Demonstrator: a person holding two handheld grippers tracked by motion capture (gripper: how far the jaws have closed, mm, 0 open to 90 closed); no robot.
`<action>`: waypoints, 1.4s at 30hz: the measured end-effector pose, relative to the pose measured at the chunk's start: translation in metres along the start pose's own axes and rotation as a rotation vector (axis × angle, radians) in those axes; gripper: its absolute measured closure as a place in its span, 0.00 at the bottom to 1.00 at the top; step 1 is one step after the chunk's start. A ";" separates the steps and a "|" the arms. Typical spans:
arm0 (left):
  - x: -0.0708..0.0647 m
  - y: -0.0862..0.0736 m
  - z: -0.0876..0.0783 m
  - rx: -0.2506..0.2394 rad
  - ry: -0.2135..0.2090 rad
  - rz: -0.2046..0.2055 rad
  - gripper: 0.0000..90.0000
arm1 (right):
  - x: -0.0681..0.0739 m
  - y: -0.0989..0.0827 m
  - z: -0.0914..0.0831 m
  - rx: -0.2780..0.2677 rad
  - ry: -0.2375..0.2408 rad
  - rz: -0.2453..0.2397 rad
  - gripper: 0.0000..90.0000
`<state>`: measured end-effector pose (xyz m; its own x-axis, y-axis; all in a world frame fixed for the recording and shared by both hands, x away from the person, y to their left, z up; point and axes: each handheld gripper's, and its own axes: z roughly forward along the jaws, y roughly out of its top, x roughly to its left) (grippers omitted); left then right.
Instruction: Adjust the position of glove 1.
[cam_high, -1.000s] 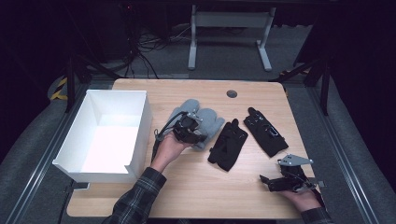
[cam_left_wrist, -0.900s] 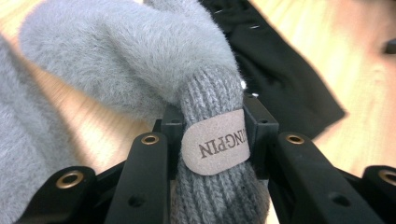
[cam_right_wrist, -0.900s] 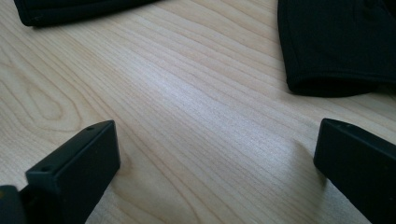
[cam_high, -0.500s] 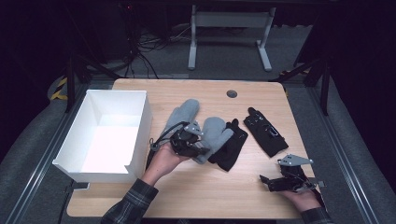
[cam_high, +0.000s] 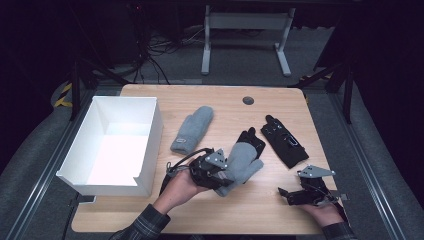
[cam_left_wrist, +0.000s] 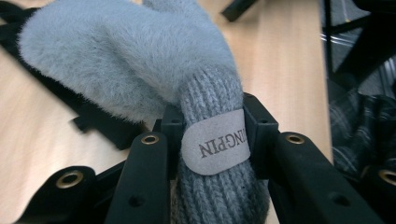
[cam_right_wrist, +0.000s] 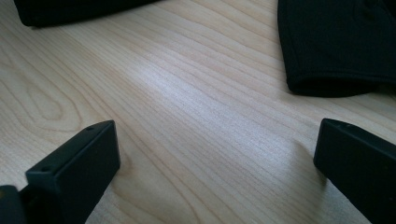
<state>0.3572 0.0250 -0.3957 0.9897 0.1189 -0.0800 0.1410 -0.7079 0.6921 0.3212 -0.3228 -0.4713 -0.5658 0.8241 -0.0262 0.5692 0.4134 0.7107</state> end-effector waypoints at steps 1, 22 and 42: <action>-0.003 0.001 0.002 0.003 -0.006 0.002 0.76 | 0.000 0.000 0.000 0.000 0.000 0.000 0.00; -0.010 -0.018 0.035 0.134 -0.109 0.067 0.74 | 0.000 0.000 0.000 0.000 -0.001 0.000 0.00; 0.005 -0.046 -0.003 0.025 0.051 -0.065 0.22 | 0.022 0.041 -0.007 -0.054 0.084 -0.059 0.59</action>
<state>0.3559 0.0600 -0.4256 0.9760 0.1998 -0.0867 0.2057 -0.7150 0.6681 0.3286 -0.2904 -0.4379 -0.6470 0.7624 -0.0114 0.5016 0.4369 0.7467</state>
